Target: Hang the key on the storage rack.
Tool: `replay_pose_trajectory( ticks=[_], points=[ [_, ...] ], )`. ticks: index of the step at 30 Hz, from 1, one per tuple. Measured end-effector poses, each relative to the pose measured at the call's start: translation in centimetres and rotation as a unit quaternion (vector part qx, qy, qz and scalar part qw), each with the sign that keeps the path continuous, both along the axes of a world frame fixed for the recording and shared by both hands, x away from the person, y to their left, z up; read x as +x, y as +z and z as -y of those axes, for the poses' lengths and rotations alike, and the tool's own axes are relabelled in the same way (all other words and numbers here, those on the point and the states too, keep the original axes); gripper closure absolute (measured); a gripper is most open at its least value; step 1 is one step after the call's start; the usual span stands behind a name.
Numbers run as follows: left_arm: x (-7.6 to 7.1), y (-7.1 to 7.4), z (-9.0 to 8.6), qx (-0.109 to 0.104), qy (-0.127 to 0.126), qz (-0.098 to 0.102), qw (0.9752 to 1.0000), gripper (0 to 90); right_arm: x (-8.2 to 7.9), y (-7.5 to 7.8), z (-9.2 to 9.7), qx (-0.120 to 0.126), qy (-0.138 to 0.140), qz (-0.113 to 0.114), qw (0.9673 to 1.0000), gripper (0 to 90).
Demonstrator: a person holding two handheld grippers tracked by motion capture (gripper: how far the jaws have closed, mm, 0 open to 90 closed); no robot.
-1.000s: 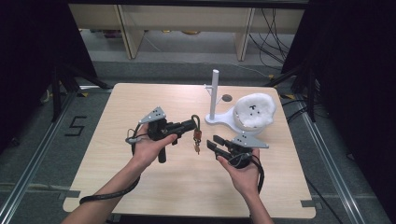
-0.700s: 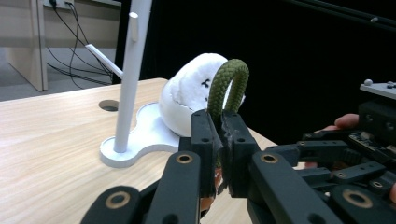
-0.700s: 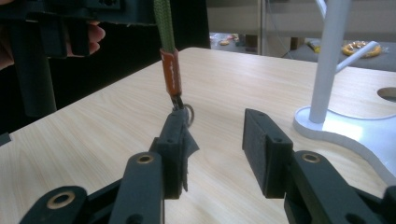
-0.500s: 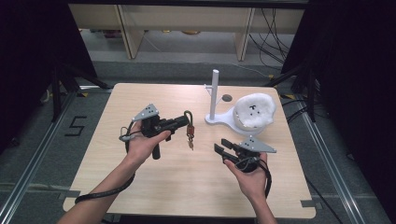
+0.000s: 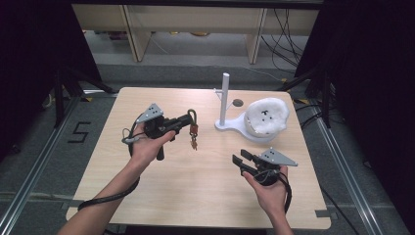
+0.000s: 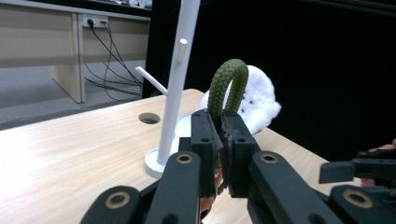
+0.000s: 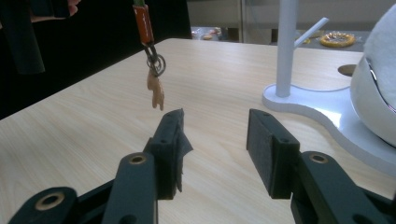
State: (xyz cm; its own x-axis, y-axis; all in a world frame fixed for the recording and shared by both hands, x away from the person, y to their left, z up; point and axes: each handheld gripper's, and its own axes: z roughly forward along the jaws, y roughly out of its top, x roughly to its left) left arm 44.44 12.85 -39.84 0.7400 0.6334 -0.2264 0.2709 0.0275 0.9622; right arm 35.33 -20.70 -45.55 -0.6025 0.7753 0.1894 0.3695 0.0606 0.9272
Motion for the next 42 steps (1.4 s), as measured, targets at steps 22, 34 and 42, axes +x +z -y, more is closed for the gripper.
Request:
replay_pose_trajectory(
  ticks=[22, 34, 42],
  points=[
    [2.7, 0.3, 2.1, 0.015, 0.004, 0.002, 0.9999, 84.3, -1.1, -1.7, 2.1, -0.006, -0.036, -0.01, 0.9993, 55.5],
    [4.1, 0.5, 3.5, 0.019, 0.002, 0.0, 0.9998, 84.3, -1.1, -2.2, 2.3, -0.012, -0.042, -0.009, 0.999, 55.3],
    [5.0, 0.7, 3.9, 0.027, -0.002, -0.002, 0.9996, 84.3, -0.9, -2.5, 2.2, -0.001, -0.039, -0.009, 0.9992, 55.1]
  ],
)
